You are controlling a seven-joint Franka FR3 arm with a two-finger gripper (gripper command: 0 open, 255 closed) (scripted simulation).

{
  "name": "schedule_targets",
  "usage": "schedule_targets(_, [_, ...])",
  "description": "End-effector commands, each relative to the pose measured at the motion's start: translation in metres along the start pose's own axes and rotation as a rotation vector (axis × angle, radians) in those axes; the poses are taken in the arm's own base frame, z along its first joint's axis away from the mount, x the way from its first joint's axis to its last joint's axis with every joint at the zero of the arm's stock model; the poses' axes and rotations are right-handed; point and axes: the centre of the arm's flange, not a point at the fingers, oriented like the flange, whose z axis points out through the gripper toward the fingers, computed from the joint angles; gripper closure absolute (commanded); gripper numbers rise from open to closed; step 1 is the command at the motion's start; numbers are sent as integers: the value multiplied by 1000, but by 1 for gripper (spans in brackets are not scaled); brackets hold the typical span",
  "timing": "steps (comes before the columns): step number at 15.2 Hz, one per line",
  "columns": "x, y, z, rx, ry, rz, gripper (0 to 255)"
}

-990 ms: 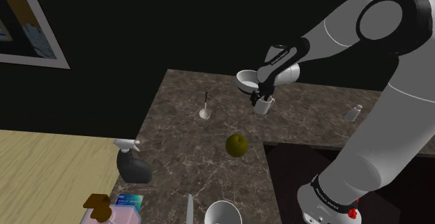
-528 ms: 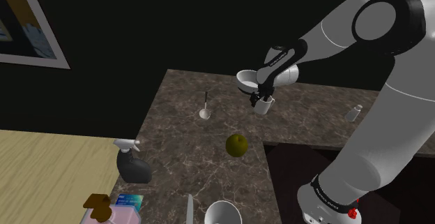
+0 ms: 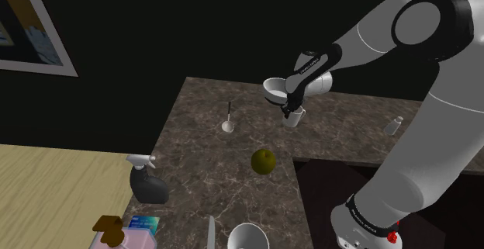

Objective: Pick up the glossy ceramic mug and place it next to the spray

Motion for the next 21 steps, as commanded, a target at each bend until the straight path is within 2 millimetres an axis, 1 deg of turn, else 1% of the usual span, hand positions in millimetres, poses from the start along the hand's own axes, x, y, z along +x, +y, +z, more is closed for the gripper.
schedule_targets(1, [0, 0, 0, 0, 0, 0, 255])
schedule_targets(3, [0, 0, 0, 0, 0, 0, 255])
schedule_targets(21, [4, 5, -95, 0, 0, 0, 255])
